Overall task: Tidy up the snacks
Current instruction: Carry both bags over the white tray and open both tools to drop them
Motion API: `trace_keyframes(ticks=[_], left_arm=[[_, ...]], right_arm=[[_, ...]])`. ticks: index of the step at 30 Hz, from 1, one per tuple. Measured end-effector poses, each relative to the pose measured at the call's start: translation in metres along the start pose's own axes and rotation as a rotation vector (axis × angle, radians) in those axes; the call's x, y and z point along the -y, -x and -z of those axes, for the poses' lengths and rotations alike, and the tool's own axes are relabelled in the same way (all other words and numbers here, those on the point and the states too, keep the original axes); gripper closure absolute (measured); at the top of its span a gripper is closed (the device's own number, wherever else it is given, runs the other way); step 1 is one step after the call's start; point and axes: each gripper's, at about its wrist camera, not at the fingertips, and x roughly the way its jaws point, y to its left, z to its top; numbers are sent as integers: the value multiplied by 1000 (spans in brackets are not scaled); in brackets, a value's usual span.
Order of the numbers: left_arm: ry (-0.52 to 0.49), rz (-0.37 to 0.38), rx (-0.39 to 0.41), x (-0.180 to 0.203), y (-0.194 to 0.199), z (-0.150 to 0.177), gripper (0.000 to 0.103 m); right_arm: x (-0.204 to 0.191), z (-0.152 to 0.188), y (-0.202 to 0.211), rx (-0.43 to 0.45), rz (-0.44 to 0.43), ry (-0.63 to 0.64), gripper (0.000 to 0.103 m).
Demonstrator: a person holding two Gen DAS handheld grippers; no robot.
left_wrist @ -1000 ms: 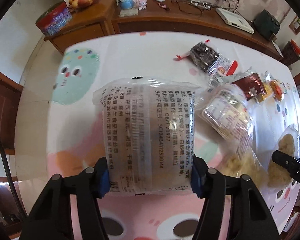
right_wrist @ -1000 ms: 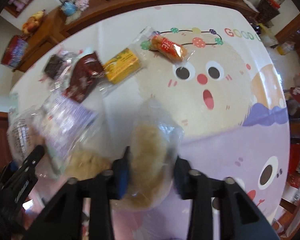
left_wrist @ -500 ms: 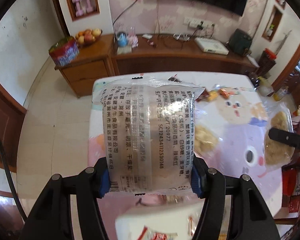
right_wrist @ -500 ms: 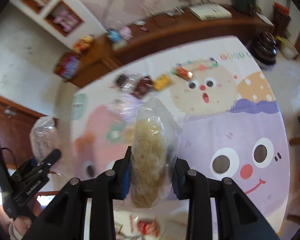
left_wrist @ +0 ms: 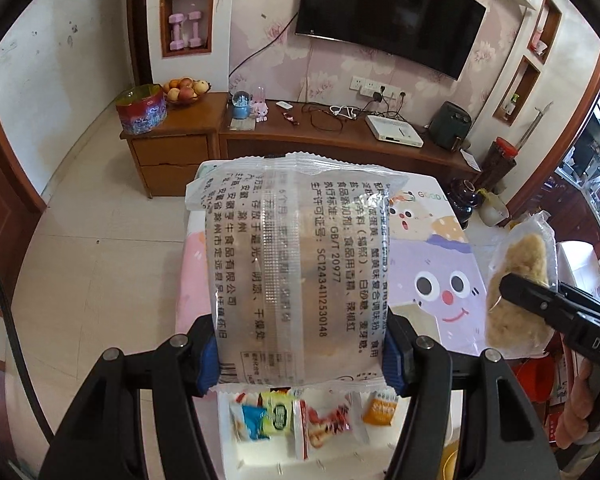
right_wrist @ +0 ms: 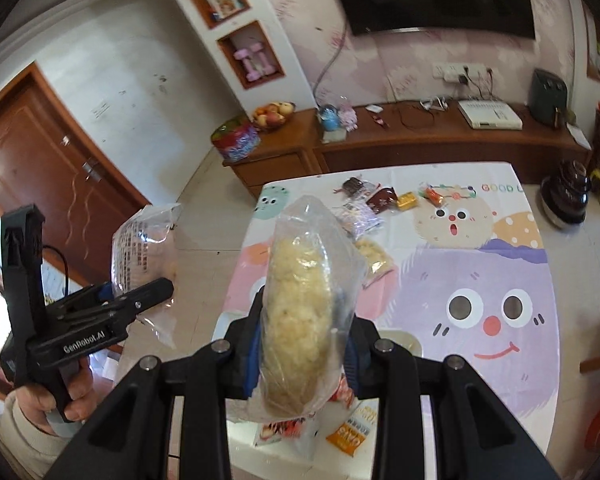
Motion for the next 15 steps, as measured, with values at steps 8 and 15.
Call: trace_keyframes(ticks=[8,15], left_arm=[[-15,-39,-7,19,12,50,41],[-48,-82,-37,31,2,81,41]], right_arm=[[-22,47,16,-8,3,66,70],[-24,76,-1,-75,56,96,70]])
